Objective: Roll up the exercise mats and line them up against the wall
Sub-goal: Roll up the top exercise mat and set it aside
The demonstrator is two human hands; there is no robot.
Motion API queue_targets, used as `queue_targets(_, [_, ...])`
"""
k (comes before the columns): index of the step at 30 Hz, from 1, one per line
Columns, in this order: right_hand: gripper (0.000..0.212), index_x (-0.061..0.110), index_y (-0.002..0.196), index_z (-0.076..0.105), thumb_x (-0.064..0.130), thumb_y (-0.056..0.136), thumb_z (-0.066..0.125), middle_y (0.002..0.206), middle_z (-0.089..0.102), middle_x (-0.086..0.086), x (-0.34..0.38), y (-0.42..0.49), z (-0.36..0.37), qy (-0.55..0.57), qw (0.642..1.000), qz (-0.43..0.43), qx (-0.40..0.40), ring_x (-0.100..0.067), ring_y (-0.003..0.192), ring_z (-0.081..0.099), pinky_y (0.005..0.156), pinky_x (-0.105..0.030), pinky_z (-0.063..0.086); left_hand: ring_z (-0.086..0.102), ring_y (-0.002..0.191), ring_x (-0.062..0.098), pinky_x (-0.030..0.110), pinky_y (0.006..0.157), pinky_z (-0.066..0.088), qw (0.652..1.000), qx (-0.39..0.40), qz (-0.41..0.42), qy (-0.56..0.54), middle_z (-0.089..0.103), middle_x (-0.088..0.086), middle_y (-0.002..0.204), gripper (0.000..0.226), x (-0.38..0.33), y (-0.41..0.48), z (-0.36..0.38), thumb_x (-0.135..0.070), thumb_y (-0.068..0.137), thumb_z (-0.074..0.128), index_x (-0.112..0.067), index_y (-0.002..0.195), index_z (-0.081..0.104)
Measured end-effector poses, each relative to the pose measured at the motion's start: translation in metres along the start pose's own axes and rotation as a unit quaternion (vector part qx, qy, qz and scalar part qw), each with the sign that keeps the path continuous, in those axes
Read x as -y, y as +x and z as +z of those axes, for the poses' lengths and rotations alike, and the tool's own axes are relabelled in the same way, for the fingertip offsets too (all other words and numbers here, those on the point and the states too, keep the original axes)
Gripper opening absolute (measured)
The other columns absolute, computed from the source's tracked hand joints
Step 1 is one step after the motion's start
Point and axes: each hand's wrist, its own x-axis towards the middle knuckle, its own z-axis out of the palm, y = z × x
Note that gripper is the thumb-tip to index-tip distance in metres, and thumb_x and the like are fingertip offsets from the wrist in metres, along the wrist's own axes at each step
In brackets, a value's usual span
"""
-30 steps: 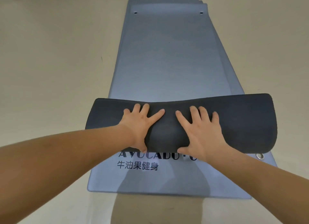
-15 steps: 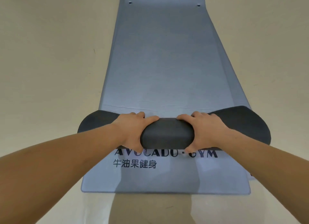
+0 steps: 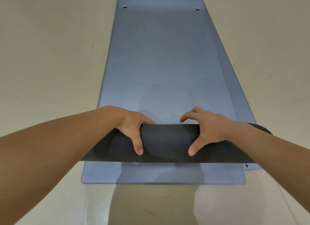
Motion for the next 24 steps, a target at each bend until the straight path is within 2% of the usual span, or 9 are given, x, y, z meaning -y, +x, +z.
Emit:
queue_targets(2, [0.099,0.052,0.143,0.038,0.084,0.059,0.077,0.135,0.041,0.012,0.008,-0.004,-0.004,-0.106,0.99,-0.025,-0.094,-0.015,0.12,0.048,0.093,-0.038,0.047,0.053,0.136,0.017,0.045,0.113,0.046,0.998,-0.054,-0.014,0.005,0.052,-0.023,0.145,0.106,0.009,-0.003,-0.009,-0.046,0.057,0.101,-0.055,0.146,0.045])
queue_targets(5, [0.072,0.046,0.153,0.034,0.068,0.091,0.062,0.142,0.047,0.009,0.023,-0.005,-0.004,-0.162,0.978,-0.014,-0.127,-0.019,0.125,0.051,0.087,-0.035,0.046,0.036,0.149,0.019,0.048,0.116,0.04,0.976,-0.198,-0.044,0.078,0.03,-0.016,0.162,0.122,0.019,-0.014,-0.017,-0.065,0.059,0.094,-0.045,0.16,0.029])
queue_targets(9, [0.061,0.043,0.16,0.025,0.058,0.104,0.045,0.155,0.044,0.01,0.023,0.003,-0.014,-0.13,0.985,0.0,-0.112,-0.021,0.138,0.047,0.099,-0.043,0.051,0.048,0.134,0.019,0.04,0.096,0.049,0.923,-0.325,-0.048,0.203,0.046,-0.009,0.152,0.088,0.015,-0.022,-0.008,-0.073,0.077,0.076,-0.037,0.152,0.047])
queue_targets(12, [0.099,0.04,0.163,0.016,0.082,0.084,0.058,0.16,0.039,0.006,0.029,0.013,-0.035,-0.116,0.993,0.025,-0.027,-0.025,0.144,0.042,0.107,-0.05,0.045,0.053,0.123,0.02,0.039,0.093,0.051,0.917,-0.322,-0.022,0.234,0.055,-0.007,0.14,0.077,0.006,-0.029,0.003,-0.074,0.083,0.066,-0.036,0.148,0.049])
queue_targets(14, [0.136,0.038,0.164,0.003,0.093,0.058,0.07,0.162,0.032,-0.002,0.039,0.018,-0.038,-0.178,0.982,0.06,0.025,-0.032,0.149,0.033,0.112,-0.06,0.037,0.05,0.13,0.024,0.045,0.101,0.05,0.923,-0.28,-0.037,0.26,0.049,-0.001,0.145,0.113,0.003,-0.028,0.017,-0.088,0.067,0.066,-0.027,0.156,0.034])
queue_targets(16, [0.154,0.038,0.162,-0.012,0.09,0.048,0.078,0.162,0.021,-0.013,0.046,0.02,-0.027,-0.262,0.96,0.097,0.009,-0.039,0.15,0.023,0.112,-0.071,0.029,0.027,0.151,0.032,0.054,0.119,0.035,0.926,-0.246,-0.066,0.28,0.022,0.01,0.165,0.147,0.003,-0.022,0.037,-0.09,0.056,0.071,-0.017,0.164,0.004])
queue_targets(18, [0.157,0.037,0.159,-0.019,0.087,0.048,0.079,0.157,0.018,-0.016,0.043,0.022,-0.009,-0.289,0.951,0.099,-0.045,-0.04,0.144,0.028,0.11,-0.072,0.032,0.012,0.158,0.033,0.057,0.124,0.025,0.926,-0.259,-0.077,0.264,0.006,0.011,0.171,0.149,0.007,-0.013,0.051,-0.082,0.06,0.077,-0.017,0.164,-0.007])
queue_targets(21, [0.148,0.038,0.159,-0.015,0.092,0.05,0.069,0.154,0.028,-0.012,0.022,0.02,0.001,-0.27,0.954,0.047,-0.118,-0.035,0.139,0.037,0.109,-0.063,0.036,0.035,0.144,0.027,0.052,0.114,0.038,0.91,-0.33,-0.036,0.25,0.031,0.002,0.161,0.126,0.018,-0.008,0.042,-0.077,0.064,0.073,-0.024,0.162,0.013])
queue_targets(24, [0.136,0.04,0.161,-0.001,0.095,0.054,0.062,0.162,0.031,-0.003,0.006,0.016,0.001,-0.226,0.963,0.016,-0.144,-0.029,0.148,0.032,0.116,-0.061,0.031,0.043,0.135,0.024,0.052,0.109,0.044,0.908,-0.34,-0.005,0.245,0.041,-0.003,0.153,0.124,0.027,-0.006,0.028,-0.08,0.059,0.072,-0.028,0.159,0.019])
